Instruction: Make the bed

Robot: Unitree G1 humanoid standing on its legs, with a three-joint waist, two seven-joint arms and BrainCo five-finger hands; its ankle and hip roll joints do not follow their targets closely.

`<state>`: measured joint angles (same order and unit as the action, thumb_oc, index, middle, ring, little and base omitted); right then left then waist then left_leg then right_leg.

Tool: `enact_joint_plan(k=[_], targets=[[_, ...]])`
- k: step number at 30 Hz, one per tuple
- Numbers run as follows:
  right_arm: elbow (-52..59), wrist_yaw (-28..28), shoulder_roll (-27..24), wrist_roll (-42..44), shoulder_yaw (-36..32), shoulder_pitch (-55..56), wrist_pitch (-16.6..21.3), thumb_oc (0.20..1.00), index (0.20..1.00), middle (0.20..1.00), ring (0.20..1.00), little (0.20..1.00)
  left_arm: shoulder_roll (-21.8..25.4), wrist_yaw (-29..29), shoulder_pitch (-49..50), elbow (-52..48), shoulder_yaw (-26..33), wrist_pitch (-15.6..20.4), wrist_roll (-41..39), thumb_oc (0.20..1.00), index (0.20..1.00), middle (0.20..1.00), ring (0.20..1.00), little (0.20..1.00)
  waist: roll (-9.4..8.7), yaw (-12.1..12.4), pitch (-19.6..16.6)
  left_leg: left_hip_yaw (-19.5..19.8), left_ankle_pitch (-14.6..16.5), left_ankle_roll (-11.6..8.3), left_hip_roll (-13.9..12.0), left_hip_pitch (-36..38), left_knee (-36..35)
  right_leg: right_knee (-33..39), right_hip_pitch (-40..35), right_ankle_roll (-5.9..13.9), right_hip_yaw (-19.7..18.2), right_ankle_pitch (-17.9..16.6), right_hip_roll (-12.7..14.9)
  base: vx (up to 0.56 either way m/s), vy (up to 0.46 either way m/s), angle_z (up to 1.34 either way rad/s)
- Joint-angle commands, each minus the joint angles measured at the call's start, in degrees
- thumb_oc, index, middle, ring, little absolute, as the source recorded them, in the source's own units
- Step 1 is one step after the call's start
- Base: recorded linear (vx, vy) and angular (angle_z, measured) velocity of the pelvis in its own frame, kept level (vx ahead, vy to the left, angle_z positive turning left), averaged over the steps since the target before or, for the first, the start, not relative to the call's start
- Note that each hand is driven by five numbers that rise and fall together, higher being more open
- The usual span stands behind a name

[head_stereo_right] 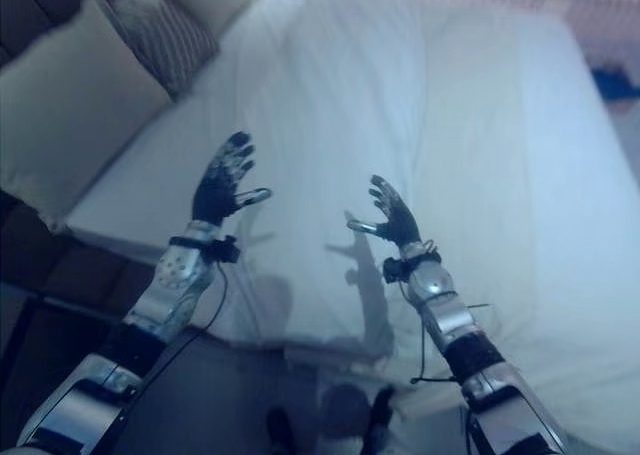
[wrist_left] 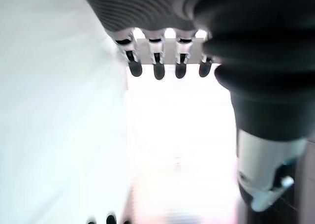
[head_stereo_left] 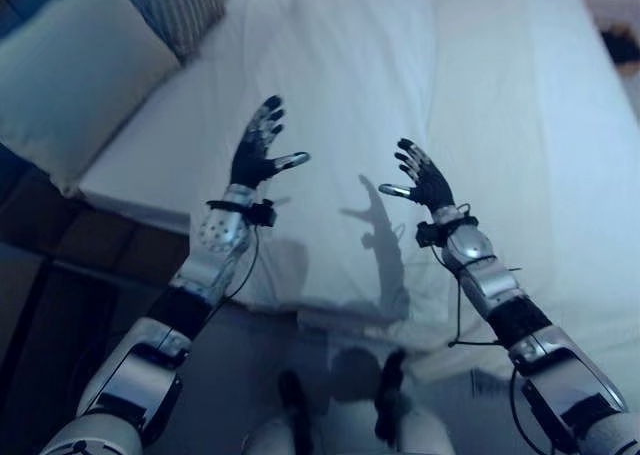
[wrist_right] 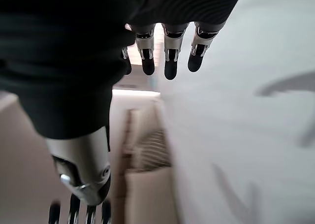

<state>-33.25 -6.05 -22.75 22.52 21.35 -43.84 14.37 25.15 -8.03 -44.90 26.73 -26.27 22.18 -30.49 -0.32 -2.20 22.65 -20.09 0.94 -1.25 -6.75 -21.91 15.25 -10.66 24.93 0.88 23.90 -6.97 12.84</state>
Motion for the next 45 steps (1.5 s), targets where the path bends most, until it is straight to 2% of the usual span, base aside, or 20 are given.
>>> enact_joint_plan(k=[1,2,3,5,7,9,12,13,14,17,19,20,22,25,30,32,35,36,38,45], targets=[[3.8,-2.9,-0.2,2.3,1.0,-7.0,2.1,1.0,1.0,1.0,1.0,1.0,-0.2,-1.0,-6.9,-0.3,-1.1,0.6,-0.1,1.0,1.0,1.0,1.0,1.0,-0.04,0.1,3.0,3.1,1.5,-0.97,0.1,-3.9,4.4,-8.7,3.1,7.22,-0.1,5.3,2.5,-0.19,-0.117,-0.08],[4.3,-3.5,-0.3,2.5,2.0,-11.2,2.1,1.0,1.0,1.0,1.0,1.0,-0.7,-2.2,-9.7,0.0,-2.1,0.3,-0.5,1.0,1.0,1.0,1.0,1.0,-0.12,0.2,4.6,3.7,1.8,-0.89,-0.7,-9.1,7.2,-11.7,7.9,6.91,-0.1,6.3,2.9,-0.09,-0.08,0.0],[4.2,-3.5,-0.4,2.5,2.0,-11.4,2.1,1.0,1.0,1.0,1.0,1.0,-0.6,-2.2,-9.9,0.1,-2.1,0.3,-0.5,1.0,1.0,1.0,1.0,1.0,-0.06,0.2,4.5,3.8,2.0,-0.89,-0.7,-9.7,7.6,-12.0,8.5,6.88,-0.1,6.4,2.9,-0.14,-0.122,0.01],[3.0,-4.0,-0.6,3.5,3.6,-18.1,2.8,1.0,1.0,1.0,1.0,1.0,-2.0,-3.6,-16.0,2.3,-4.5,0.2,-0.6,1.0,1.0,1.0,1.0,1.0,0.46,0.1,5.7,5.3,2.7,-0.64,-1.3,-18.5,12.5,-17.5,16.0,6.36,-0.3,8.1,3.6,-0.09,-0.101,0.06],[2.4,-4.3,-0.5,3.8,3.8,-20.4,3.2,1.0,1.0,1.0,1.0,1.0,-2.7,-4.3,-17.9,2.9,-4.7,0.3,-0.7,1.0,1.0,1.0,1.0,1.0,0.82,0.2,5.9,5.5,3.0,-0.53,-1.4,-20.9,13.8,-19.3,18.4,6.27,-0.2,8.6,4.0,-0.06,-0.077,0.2],[0.1,-5.2,-0.7,4.1,5.0,-25.8,3.8,1.0,1.0,1.0,1.0,1.0,-3.0,-6.2,-22.6,4.2,-5.9,0.3,0.5,1.0,1.0,1.0,1.0,1.0,1.81,0.8,6.9,6.3,3.6,-0.18,-1.5,-27.7,17.2,-23.8,25.5,5.98,-0.6,9.6,5.0,-0.04,-0.044,0.23],[-3.0,-5.9,-1.6,1.6,6.9,-28.9,3.2,1.0,1.0,1.0,1.0,1.0,-2.3,-7.6,-24.9,6.0,-6.3,-0.3,2.1,1.0,1.0,1.0,1.0,1.0,2.13,1.2,7.1,6.5,4.0,0.12,-1.4,-31.4,18.9,-26.2,29.1,5.84,-1.1,10.2,5.6,0.0,-0.013,0.12],[-6.4,-6.4,-2.7,-1.1,8.1,-30.4,2.4,1.0,1.0,1.0,1.0,1.0,-2.5,-8.3,-25.8,8.3,-6.0,-1.0,2.5,1.0,1.0,1.0,1.0,1.0,2.38,1.5,7.1,6.6,4.3,0.21,-1.3,-33.4,20.1,-27.5,31.1,5.64,-1.1,10.7,5.7,0.02,-0.028,0.06],[-16.3,-7.3,-5.4,-7.5,12.0,-32.3,-0.7,1.0,1.0,1.0,1.0,1.0,-3.2,-7.3,-26.2,15.7,-5.3,-3.1,-2.9,1.0,1.0,1.0,1.0,1.0,2.44,1.9,7.1,6.9,4.6,0.36,-1.1,-35.9,21.2,-29.1,33.4,5.3,-1.3,11.4,6.0,0.02,-0.015,0.04],[-24.2,-7.2,-7.1,-7.2,12.7,-32.5,-1.6,1.0,1.0,1.0,1.0,1.0,-2.0,-7.1,-27.9,21.0,-5.7,-3.8,-2.6,1.0,1.0,1.0,1.0,1.0,3.13,2.0,7.1,7.8,4.9,0.47,-0.7,-38.6,23.0,-30.9,35.9,4.92,-1.5,12.2,6.2,0.03,-0.005,0.03],[-26.6,-8.3,-10.3,-3.5,7.9,-29.0,-1.3,1.0,1.0,1.0,1.0,1.0,2.9,-8.0,-25.2,24.0,-3.9,-4.8,0.1,1.0,1.0,1.0,1.0,1.0,3.73,2.1,7.1,8.0,5.7,0.59,-0.3,-41.3,25.4,-33.5,38.7,4.48,-2.0,13.4,6.7,0.07,-0.007,0.09],[-26.6,-8.2,-10.3,-3.4,7.8,-29.0,-1.3,1.0,1.0,1.0,1.0,1.0,3.0,-8.0,-25.3,24.1,-3.9,-4.7,0.1,1.0,1.0,1.0,1.0,1.0,3.62,2.1,7.1,8.0,5.8,0.59,-0.3,-41.4,25.6,-33.7,38.8,4.46,-2.1,13.6,6.8,0.06,0.004,0.11],[-28.7,-8.6,-12.3,-2.5,6.0,-27.8,-1.1,1.0,1.0,1.0,1.0,1.0,7.7,-8.8,-23.8,28.2,-1.7,-5.0,1.8,1.0,1.0,1.0,1.0,1.0,3.8,2.5,7.1,8.1,6.4,0.65,-0.2,-42.5,26.9,-35.3,40.5,4.25,-2.8,14.3,7.0,0.05,0.009,0.04],[-32.2,-10.4,-15.4,-2.1,2.4,-23.6,-1.1,1.0,1.0,1.0,1.0,1.0,11.0,-10.9,-20.2,30.0,3.8,-3.9,0.1,1.0,1.0,1.0,1.0,1.0,3.73,2.5,7.1,8.0,7.1,0.58,0.0,-44.4,28.5,-37.3,42.6,4.05,-3.3,15.3,7.7,0.06,-0.016,0.01],[-33.8,-12.7,-18.8,-0.9,-4.9,-14.8,-0.9,1.0,1.0,1.0,1.0,1.0,17.4,-17.1,-13.5,30.5,9.4,-4.0,6.6,1.0,1.0,1.0,1.0,1.0,3.82,2.4,7.1,7.6,8.0,1.0,0.3,-45.8,29.9,-39.1,44.6,3.75,-4.0,16.3,8.1,0.04,0.009,0.11],[-32.7,-14.0,-18.6,-0.7,-8.2,-8.7,-1.1,1.0,1.0,1.0,1.0,1.0,17.0,-21.0,-9.2,28.4,16.0,-2.8,1.6,1.0,1.0,1.0,1.0,1.0,3.55,2.2,7.1,7.5,8.5,1.12,0.2,-46.3,30.3,-39.5,45.2,3.74,-4.0,16.6,8.3,0.04,0.004,0.06],[-33.7,-14.4,-19.1,-0.5,-11.7,-3.1,-1.3,1.0,1.0,1.0,1.0,1.0,18.3,-22.6,-5.3,26.6,17.9,-2.9,5.0,1.0,1.0,1.0,1.0,1.0,3.53,1.9,7.1,7.6,8.8,1.27,0.2,-47.0,30.7,-39.9,46.0,3.72,-4.0,16.9,8.5,0.01,0.004,0.01],[-34.2,-14.0,-18.6,-0.5,-13.9,0.8,-1.5,1.0,1.0,1.0,1.0,1.0,18.3,-24.7,-2.6,23.2,19.4,-2.9,7.4,1.0,1.0,1.0,1.0,1.0,3.54,1.8,7.1,7.5,9.0,1.39,0.3,-47.2,30.9,-40.1,46.2,3.76,-4.1,17.0,8.7,0.02,0.016,0.06],[-33.9,-13.5,-17.7,-0.4,-15.5,4.5,-1.7,1.0,1.0,1.0,1.0,1.0,18.4,-24.3,-0.4,25.9,22.3,-3.1,4.8,1.0,1.0,1.0,1.0,1.0,3.3,1.5,7.1,7.5,9.1,1.49,0.0,-47.3,31.4,-40.5,46.4,3.57,-4.4,17.1,8.8,0.01,0.005,0.03],[-39.6,-12.0,-15.7,-0.4,-25.5,21.5,-3.2,1.0,1.0,1.0,1.0,1.0,19.0,-24.9,9.4,18.5,28.4,-2.7,6.2,1.0,1.0,1.0,1.0,1.0,3.48,0.2,7.1,6.8,9.7,1.9,-0.3,-46.4,32.1,-41.0,45.8,3.34,-4.1,17.1,9.5,-0.01,0.003,0.08]])
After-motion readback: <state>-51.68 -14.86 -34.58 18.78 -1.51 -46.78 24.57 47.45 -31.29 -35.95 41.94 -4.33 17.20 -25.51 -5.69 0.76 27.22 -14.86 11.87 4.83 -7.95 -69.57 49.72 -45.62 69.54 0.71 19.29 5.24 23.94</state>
